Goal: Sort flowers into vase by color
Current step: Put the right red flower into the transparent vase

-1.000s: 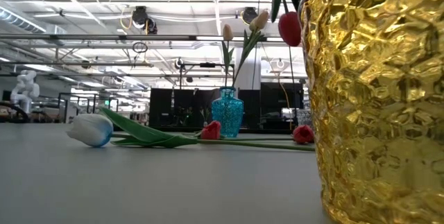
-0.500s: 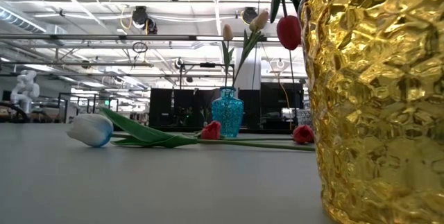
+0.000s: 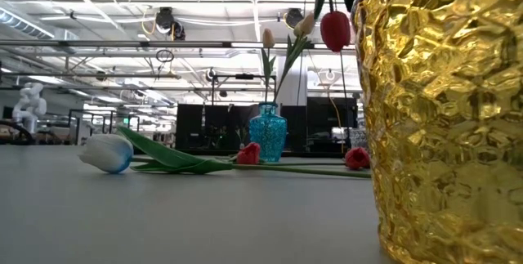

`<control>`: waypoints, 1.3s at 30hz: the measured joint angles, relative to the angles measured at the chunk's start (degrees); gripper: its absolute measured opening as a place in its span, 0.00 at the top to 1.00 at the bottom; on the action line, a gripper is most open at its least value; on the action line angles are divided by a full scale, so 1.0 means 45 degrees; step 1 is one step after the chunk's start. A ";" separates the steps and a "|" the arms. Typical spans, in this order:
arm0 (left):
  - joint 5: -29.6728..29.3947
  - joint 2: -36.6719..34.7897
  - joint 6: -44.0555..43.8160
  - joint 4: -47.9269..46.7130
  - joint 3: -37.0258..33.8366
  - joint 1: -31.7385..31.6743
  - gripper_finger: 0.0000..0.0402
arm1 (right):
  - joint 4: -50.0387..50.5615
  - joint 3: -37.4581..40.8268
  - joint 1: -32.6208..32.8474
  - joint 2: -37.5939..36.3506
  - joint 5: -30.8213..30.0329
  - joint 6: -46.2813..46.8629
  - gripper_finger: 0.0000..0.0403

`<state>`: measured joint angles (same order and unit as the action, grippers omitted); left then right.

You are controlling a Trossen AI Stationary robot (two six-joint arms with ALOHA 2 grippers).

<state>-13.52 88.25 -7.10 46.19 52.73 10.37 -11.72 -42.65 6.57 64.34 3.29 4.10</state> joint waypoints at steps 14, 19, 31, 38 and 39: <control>0.0912 0.0757 -0.0002 -0.0014 0.0854 -0.0063 0.72 | -0.0496 0.0000 0.0316 0.0000 -0.0053 -0.0171 1.00; 0.1201 0.0757 0.0003 0.0000 0.0854 -0.0095 0.72 | -0.0496 0.0000 0.0316 0.0000 -0.0053 -0.0107 1.00; 0.1651 0.0805 0.0071 0.0049 0.0854 -0.0493 0.72 | -0.0394 0.0000 0.0640 0.0000 0.0005 0.0653 1.00; 0.1726 0.0805 0.0017 0.0034 0.0854 -0.0555 0.72 | -0.0535 0.0000 0.0762 0.0000 -0.0274 0.0942 1.00; 0.1733 0.0805 0.0017 -0.0004 0.0854 -0.0546 0.72 | -0.0735 0.0000 0.0760 0.0014 -0.0460 0.0946 1.00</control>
<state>-5.72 91.88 -7.03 46.18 56.58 7.91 -15.03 -42.65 9.99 64.40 1.22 8.36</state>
